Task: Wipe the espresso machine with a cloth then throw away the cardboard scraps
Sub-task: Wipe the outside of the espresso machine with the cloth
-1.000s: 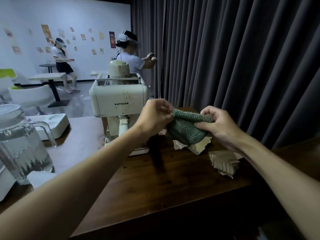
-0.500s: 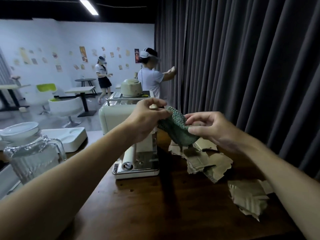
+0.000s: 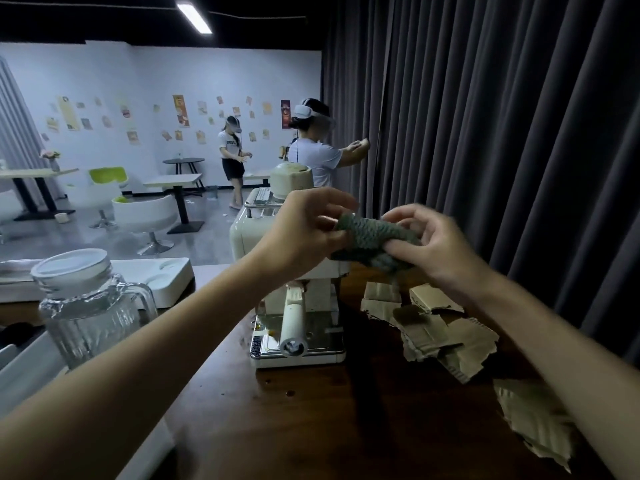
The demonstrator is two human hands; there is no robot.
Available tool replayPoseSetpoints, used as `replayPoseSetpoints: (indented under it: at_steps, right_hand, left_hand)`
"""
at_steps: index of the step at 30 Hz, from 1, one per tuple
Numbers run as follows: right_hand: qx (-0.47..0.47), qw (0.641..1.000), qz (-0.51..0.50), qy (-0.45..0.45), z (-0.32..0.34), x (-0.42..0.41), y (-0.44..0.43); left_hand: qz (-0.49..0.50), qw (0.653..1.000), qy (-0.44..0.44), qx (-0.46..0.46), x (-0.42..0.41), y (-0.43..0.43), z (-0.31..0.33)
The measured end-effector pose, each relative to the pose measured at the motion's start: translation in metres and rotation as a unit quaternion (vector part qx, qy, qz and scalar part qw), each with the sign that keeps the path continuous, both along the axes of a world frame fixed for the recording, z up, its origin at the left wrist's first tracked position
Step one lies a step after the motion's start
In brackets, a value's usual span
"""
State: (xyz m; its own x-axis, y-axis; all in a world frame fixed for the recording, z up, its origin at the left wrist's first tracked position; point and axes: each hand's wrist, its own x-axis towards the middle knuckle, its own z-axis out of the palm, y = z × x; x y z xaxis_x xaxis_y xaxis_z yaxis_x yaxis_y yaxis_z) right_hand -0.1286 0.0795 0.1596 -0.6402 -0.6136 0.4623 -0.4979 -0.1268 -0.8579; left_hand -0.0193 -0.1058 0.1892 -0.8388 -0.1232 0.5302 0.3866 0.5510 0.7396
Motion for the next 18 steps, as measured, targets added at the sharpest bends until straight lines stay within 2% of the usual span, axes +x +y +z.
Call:
replayPoseSetpoints:
  at_steps: [3, 5, 7, 10, 13, 15, 18]
  right_hand:
    - [-0.059, 0.996, -0.031, -0.059, 0.005, 0.009, -0.011]
    - [-0.114, 0.989, -0.052, -0.082, 0.003, 0.019, -0.023]
    - [-0.127, 0.988, -0.082, -0.04, -0.002, 0.032, -0.034]
    - [-0.092, 0.992, -0.08, 0.039, -0.012, 0.048, -0.05]
    - [-0.042, 0.989, -0.11, 0.09, -0.02, 0.055, -0.06]
    - [-0.044, 0.98, -0.148, 0.126, -0.022, 0.059, -0.065]
    - [-0.072, 0.964, -0.198, 0.164, -0.02, 0.062, -0.069]
  left_hand:
    - [0.063, 0.99, 0.039, -0.119, 0.009, -0.011, -0.003]
    - [0.095, 0.984, 0.068, -0.137, 0.012, -0.015, -0.007]
    - [0.119, 0.983, 0.087, -0.109, 0.013, -0.016, -0.013]
    - [0.121, 0.989, 0.079, -0.026, 0.014, -0.019, -0.018]
    - [0.06, 0.995, 0.06, 0.057, 0.018, -0.024, -0.018]
    - [0.0, 0.994, 0.052, 0.093, 0.022, -0.028, -0.017]
    - [-0.037, 0.995, 0.049, 0.08, 0.029, -0.038, -0.013]
